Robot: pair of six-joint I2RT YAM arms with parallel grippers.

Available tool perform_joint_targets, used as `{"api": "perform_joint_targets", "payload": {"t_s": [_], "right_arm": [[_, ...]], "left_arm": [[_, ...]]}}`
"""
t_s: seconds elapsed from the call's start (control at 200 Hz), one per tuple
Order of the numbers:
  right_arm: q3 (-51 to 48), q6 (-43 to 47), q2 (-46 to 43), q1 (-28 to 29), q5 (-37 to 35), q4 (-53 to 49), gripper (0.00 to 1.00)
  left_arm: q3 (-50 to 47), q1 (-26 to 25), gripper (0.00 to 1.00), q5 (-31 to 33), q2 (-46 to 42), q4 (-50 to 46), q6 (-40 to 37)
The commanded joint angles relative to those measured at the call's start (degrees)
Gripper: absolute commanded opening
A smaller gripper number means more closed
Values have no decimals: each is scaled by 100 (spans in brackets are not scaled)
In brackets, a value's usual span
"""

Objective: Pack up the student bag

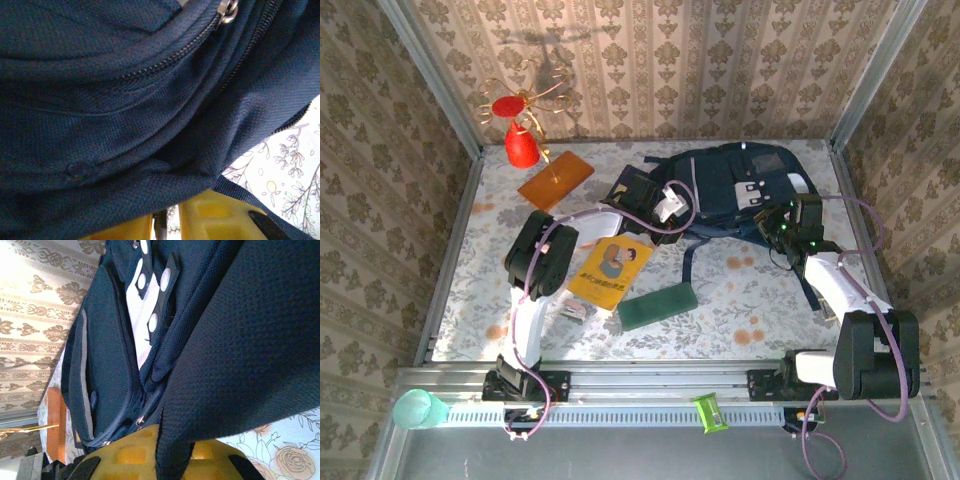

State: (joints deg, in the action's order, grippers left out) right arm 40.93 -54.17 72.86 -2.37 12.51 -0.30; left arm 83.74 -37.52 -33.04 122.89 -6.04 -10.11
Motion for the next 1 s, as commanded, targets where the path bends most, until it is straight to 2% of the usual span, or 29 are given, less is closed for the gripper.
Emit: {"api": "perform_joint_targets", "payload": {"t_s": [0.0, 0.23, 0.485, 0.865, 1.0], "right_arm": [[107, 10, -133, 0, 139, 311, 9], [140, 80, -154, -9, 95, 237, 9], [150, 500, -322, -163, -162, -84, 9], [569, 1641, 22, -568, -401, -732, 9], [1074, 2217, 545, -641, -392, -1113, 10]], "left_arm": [[133, -10, 18, 200, 147, -108, -57], [17, 2, 0, 307, -29, -3, 7], [-405, 52, 0, 649, -482, 261, 181], [-939, -28, 0, 2478, -851, 209, 474], [-935, -91, 0, 2428, -909, 19, 604]]}}
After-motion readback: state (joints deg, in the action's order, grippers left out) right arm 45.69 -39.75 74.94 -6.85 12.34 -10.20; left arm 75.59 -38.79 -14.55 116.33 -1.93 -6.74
